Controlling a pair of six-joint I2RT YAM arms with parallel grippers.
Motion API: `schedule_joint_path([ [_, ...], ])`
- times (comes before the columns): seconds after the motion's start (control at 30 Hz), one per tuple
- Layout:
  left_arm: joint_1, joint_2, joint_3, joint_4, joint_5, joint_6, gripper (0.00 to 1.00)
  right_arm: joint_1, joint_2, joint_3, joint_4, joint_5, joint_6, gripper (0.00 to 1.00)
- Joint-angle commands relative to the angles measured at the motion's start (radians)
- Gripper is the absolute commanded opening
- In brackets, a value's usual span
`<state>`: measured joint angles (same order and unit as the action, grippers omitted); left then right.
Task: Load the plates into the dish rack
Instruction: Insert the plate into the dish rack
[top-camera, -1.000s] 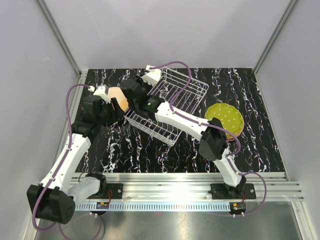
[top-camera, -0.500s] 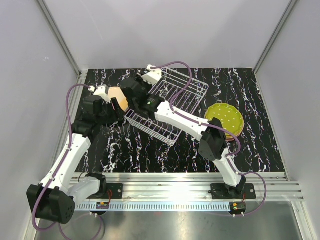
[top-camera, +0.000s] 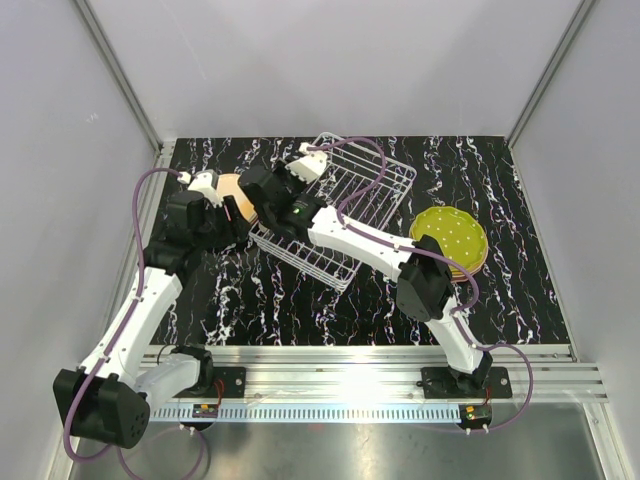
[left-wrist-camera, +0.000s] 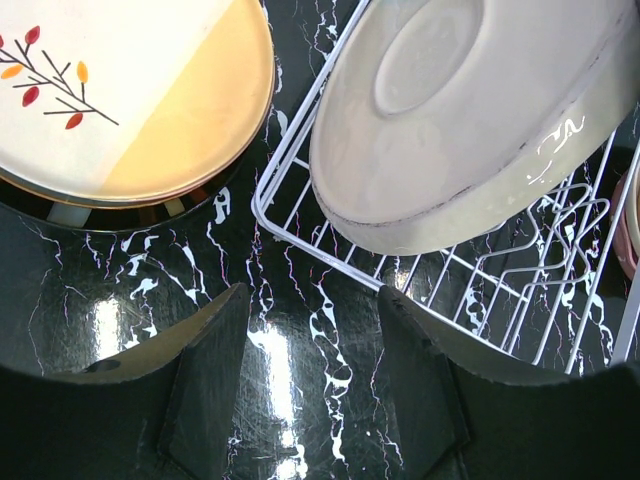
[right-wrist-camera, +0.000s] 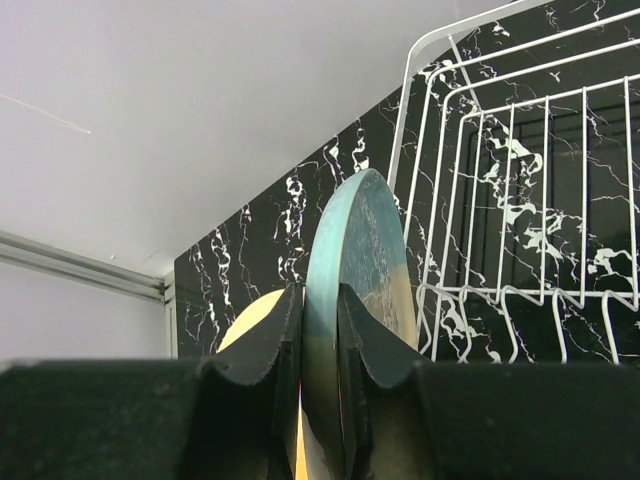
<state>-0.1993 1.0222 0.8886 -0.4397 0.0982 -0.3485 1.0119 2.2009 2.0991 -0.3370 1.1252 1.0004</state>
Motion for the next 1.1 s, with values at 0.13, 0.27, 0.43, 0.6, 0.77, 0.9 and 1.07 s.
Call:
schedule_joint_path([
  [0.13,-0.009,-0.027,0.000,0.027,-0.002,-0.006,0.61,0.010,-0.063,-0.004,0.104,0.070,0.096,0.04],
  [0.27,-0.009,-0.028,0.000,0.027,-0.003,-0.004,0.62,0.010,-0.049,0.018,0.108,0.084,0.061,0.09],
  [0.43,-0.011,-0.027,0.001,0.027,-0.003,-0.004,0.63,0.010,-0.029,0.033,0.131,0.081,0.029,0.12],
  [0.6,-0.012,-0.027,0.000,0.025,-0.002,-0.004,0.63,0.007,-0.021,0.032,0.148,0.087,0.009,0.16],
  [0.77,-0.015,-0.025,0.001,0.025,-0.003,-0.004,0.65,-0.004,-0.018,0.029,0.173,0.073,-0.023,0.21],
  [0.9,-0.015,-0.027,0.001,0.025,-0.005,-0.004,0.68,-0.016,-0.012,0.029,0.202,0.038,-0.051,0.25],
  [1.07,-0.015,-0.025,0.001,0.024,-0.006,-0.004,0.70,-0.022,-0.003,0.035,0.216,0.005,-0.060,0.33],
])
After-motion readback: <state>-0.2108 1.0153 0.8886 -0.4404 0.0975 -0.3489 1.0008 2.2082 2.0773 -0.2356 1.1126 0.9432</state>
